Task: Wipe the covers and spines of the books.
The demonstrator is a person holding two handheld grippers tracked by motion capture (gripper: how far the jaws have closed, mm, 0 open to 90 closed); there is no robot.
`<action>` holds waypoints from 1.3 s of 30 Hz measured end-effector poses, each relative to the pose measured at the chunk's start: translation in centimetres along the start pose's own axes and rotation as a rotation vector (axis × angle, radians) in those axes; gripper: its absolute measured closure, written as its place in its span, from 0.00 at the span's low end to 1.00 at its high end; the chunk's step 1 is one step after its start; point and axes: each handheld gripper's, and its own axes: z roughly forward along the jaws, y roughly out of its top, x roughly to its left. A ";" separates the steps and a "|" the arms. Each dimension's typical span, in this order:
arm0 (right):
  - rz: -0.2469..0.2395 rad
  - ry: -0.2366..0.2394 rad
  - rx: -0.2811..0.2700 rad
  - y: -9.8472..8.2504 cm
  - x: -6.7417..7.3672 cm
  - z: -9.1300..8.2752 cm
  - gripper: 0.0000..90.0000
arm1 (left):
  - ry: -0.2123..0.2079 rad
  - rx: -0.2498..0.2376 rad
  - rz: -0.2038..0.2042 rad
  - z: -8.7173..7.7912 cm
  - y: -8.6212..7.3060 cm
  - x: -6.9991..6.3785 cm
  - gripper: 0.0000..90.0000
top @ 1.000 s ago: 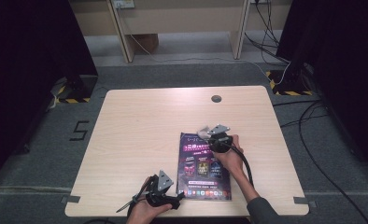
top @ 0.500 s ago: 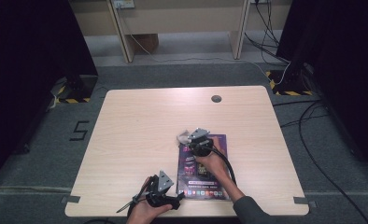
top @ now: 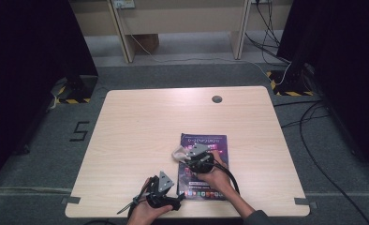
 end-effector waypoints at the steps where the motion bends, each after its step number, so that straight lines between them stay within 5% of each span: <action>1: 0.001 0.000 -0.001 -0.1 0.0 -0.1 0.81 | 0.001 -0.004 0.000 0.0 0.0 0.0 0.14; 17: 0.116 -0.099 0.024 -4.7 -3.8 -4.5 0.80 | 0.006 -0.007 0.003 0.0 0.0 -0.1 0.15; 39: 0.044 0.005 -0.008 -5.6 2.7 -6.1 0.81 | 0.012 -0.014 0.011 -0.1 -0.1 -0.2 0.15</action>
